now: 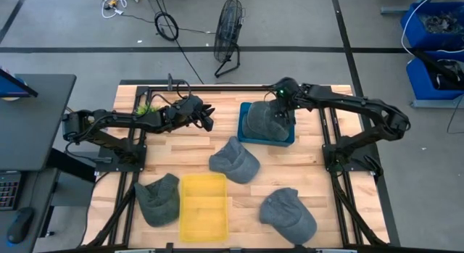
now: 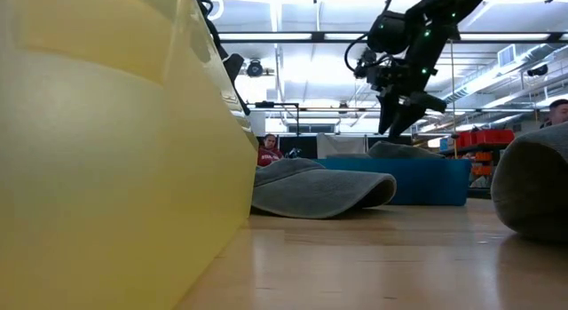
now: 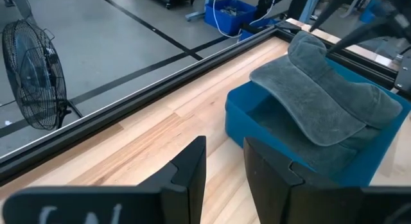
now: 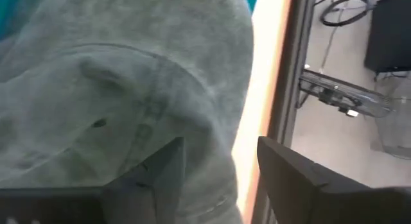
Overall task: Pick & Place hat
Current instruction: Put the top dark gray cap into the blue bin
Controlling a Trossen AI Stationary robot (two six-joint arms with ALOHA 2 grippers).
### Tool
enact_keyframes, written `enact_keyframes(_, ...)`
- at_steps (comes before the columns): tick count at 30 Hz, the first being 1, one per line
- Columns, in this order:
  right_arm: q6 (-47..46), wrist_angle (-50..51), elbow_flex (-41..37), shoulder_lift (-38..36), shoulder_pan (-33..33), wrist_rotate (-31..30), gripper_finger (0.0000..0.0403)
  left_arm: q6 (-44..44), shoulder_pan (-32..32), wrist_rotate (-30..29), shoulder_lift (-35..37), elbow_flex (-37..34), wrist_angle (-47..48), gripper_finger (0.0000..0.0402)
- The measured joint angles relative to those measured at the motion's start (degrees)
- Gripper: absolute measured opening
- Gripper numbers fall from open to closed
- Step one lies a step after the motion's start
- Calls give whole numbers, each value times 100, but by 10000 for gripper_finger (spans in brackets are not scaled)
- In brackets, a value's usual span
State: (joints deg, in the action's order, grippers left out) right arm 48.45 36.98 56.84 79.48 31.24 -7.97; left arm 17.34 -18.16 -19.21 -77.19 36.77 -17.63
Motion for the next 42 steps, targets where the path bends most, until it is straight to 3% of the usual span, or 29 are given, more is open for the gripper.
enact_keyframes(11,443,-132,21,1059,67,-97,155,-4,1,-1,0,2,33,110)
enact_keyframes(19,1308,3,7,796,-324,-1103,16,-9,-1,-1,0,2,37,110)
enact_keyframes(25,762,202,7,277,-828,-502,26,-11,-5,-1,0,2,38,110)
enact_keyframes(29,411,369,7,90,-1130,-153,8,-3,-5,-2,0,2,37,110)
enact_keyframes(37,-562,902,0,472,-1221,34,9,150,-1,-2,0,2,42,110)
enact_keyframes(42,-632,791,4,878,-1172,186,8,153,1,-2,0,2,42,110)
